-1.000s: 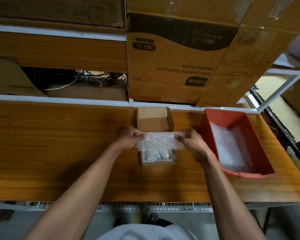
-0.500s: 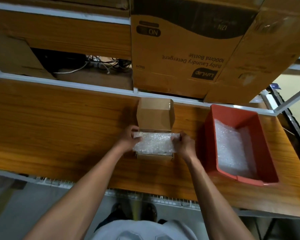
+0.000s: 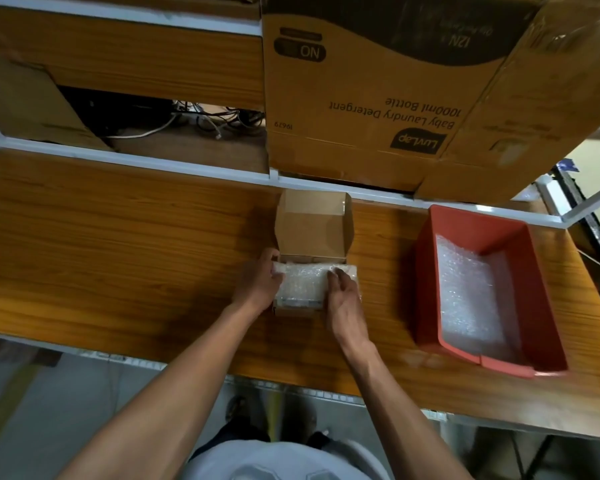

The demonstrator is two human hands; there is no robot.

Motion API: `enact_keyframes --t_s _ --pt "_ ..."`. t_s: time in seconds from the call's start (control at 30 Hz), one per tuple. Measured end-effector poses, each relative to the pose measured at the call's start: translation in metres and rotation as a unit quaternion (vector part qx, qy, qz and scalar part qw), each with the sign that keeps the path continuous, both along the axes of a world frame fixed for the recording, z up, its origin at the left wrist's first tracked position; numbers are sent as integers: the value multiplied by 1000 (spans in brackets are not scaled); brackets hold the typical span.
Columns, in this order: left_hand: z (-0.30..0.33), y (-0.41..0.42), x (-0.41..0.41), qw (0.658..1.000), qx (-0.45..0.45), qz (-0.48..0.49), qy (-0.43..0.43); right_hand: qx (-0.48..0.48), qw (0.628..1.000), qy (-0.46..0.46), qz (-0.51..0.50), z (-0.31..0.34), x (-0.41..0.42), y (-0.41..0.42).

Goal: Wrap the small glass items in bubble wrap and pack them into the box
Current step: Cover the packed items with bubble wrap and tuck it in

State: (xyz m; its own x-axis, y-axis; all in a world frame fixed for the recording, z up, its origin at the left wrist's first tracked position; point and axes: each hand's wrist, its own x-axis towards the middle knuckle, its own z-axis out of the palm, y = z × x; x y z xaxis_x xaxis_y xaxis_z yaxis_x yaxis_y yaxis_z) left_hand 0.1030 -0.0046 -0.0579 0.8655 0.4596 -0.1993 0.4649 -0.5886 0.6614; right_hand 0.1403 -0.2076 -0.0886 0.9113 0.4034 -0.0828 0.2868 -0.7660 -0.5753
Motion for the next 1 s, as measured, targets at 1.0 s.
enact_keyframes --t_s 1.0 --pt "-16 -72 -1 994 71 -65 53 50 995 72 -44 27 5 7"
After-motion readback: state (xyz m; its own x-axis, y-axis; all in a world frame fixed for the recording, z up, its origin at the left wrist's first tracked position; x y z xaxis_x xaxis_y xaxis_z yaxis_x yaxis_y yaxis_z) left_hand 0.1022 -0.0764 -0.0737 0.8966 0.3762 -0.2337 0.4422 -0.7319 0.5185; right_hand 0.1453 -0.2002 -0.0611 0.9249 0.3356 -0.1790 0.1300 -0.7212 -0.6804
